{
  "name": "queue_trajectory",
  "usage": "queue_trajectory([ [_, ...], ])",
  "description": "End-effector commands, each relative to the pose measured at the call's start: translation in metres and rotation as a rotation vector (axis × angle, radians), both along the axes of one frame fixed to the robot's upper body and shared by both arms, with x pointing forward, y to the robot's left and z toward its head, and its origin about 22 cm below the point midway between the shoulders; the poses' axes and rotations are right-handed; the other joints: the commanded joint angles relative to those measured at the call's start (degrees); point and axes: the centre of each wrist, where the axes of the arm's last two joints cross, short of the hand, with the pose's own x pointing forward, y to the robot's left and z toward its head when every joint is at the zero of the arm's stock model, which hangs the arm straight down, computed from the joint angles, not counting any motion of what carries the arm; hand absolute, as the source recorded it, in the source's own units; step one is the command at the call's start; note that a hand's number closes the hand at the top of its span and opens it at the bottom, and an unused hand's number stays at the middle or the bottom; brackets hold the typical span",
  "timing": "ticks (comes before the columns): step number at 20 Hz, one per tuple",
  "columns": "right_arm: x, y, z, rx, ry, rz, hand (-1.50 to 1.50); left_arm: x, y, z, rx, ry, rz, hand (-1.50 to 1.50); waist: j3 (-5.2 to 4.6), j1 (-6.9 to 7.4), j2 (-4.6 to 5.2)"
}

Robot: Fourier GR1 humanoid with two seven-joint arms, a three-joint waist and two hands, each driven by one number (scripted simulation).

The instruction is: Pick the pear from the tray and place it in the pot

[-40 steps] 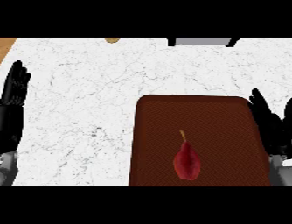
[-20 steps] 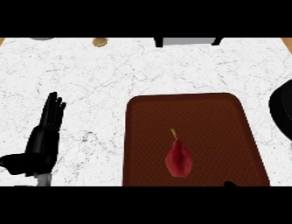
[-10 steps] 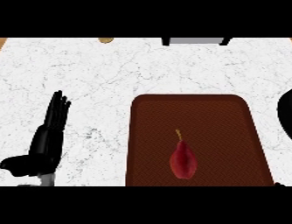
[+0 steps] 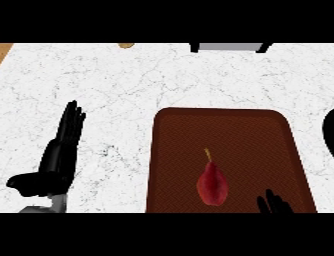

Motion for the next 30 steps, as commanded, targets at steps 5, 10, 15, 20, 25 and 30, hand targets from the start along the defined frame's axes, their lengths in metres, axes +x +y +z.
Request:
queue_trajectory([
  [5, 0.041, 0.04, -0.009, -0.098, 0.183, -0.088, -1.5, -0.004, 0.006, 0.0, 0.003, 0.001, 0.007, 0.0, 0.18, 0.11, -0.24],
  [10, 0.06, 0.054, -0.021, -0.065, 0.231, -0.056, -1.5, 0.008, -0.006, -0.015, 0.002, 0.019, 0.0, 0.0, 0.21, -0.6, -0.38],
  [15, 0.075, 0.066, -0.023, -0.053, 0.236, -0.041, -1.5, 0.0, -0.004, -0.007, -0.015, 0.012, 0.004, 0.0, 0.22, -0.49, -0.45],
  [20, 0.076, 0.058, -0.037, -0.084, 0.229, -0.058, -1.5, -0.006, -0.013, 0.006, -0.022, -0.003, 0.009, 0.0, 0.23, -0.61, -0.51],
  [25, 0.1, 0.055, -0.045, -0.074, 0.237, -0.08, -1.5, 0.002, 0.01, 0.0, 0.009, 0.01, 0.02, 0.0, 0.22, -0.59, -0.48],
  [30, 0.105, 0.044, -0.075, -0.089, 0.22, -0.045, -1.5, 0.016, 0.012, -0.003, 0.001, -0.003, 0.02, 0.0, 0.23, -0.65, -0.44],
])
